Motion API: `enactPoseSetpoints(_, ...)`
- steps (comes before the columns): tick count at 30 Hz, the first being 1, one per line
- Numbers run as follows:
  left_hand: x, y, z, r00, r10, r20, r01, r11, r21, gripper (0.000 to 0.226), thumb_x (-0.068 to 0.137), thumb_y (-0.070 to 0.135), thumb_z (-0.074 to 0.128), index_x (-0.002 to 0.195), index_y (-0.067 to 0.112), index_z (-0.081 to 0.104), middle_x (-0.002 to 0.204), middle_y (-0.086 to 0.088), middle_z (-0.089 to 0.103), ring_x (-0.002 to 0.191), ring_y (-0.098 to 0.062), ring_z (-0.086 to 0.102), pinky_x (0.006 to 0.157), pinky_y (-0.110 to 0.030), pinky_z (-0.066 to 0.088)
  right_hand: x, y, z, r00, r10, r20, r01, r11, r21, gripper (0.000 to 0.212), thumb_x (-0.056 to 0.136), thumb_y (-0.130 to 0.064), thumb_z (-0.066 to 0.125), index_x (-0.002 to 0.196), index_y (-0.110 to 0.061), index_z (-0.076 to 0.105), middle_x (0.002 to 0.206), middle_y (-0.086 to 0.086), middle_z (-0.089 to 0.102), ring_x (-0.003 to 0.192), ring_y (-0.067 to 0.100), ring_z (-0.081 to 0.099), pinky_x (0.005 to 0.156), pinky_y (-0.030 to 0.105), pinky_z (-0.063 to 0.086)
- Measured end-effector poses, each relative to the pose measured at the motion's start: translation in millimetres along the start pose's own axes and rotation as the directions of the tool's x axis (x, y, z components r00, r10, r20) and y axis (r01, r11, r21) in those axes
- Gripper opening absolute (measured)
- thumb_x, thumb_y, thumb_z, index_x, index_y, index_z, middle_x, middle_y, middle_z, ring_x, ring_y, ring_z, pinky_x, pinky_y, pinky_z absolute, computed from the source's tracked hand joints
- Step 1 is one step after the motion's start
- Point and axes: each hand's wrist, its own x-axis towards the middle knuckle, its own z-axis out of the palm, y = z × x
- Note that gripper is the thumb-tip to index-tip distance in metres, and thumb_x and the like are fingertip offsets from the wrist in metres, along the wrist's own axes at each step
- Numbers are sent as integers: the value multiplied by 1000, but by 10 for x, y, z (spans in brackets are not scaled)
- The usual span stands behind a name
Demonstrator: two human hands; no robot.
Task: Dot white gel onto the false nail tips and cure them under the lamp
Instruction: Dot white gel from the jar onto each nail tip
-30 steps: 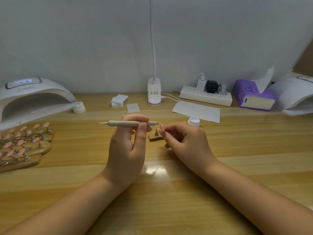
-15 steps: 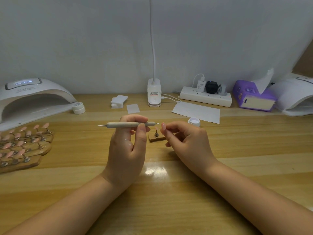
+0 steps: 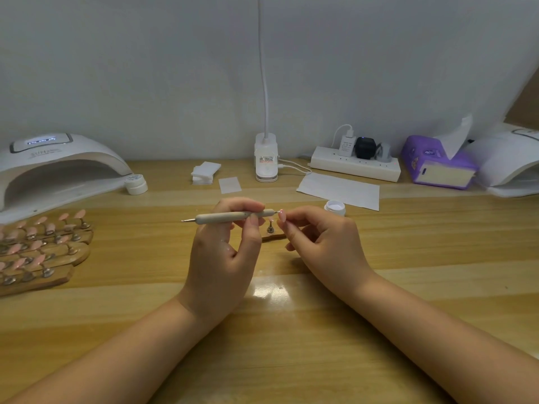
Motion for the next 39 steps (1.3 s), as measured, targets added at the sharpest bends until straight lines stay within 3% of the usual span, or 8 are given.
enactPoseSetpoints(27, -2, -8, -10, 1000, -6, -22, 6, 1000, -12, 15, 94, 24, 46, 106, 28, 54, 98, 7, 64, 91, -8, 64, 78, -16, 50, -3, 33, 4, 1000, 4, -4, -4, 1000, 22, 11, 90, -22, 66, 96, -17, 72, 81, -7, 71, 66, 11, 69, 90, 56, 49)
enactPoseSetpoints(33, 0, -4, -14, 1000, -17, -23, 16, 999, -39, 14, 94, 25, 47, 106, 26, 55, 99, 6, 65, 93, -7, 65, 79, -16, 50, 5, 42, -11, 1000, -3, -26, 4, 998, 59, 9, 91, -19, 65, 97, -17, 71, 82, -7, 70, 63, 6, 69, 61, 32, 58)
enactPoseSetpoints(37, 0, 7, -7, 1000, 13, -12, -13, 1000, -25, 14, 94, 23, 47, 105, 27, 54, 98, 6, 65, 91, -6, 65, 79, -15, 49, 15, 53, -14, 999, 3, -42, 0, 997, 80, 8, 91, -19, 65, 97, -23, 68, 81, -14, 68, 61, 5, 67, 55, 16, 52)
enactPoseSetpoints(39, 0, 8, -3, 999, 32, 1, -32, 999, -15, 14, 94, 22, 48, 105, 25, 55, 97, 6, 65, 90, -6, 65, 78, -14, 48, 16, 60, -15, 999, 3, -50, 0, 998, 66, 7, 91, -21, 65, 95, -26, 68, 78, -16, 67, 59, 7, 66, 53, 18, 52)
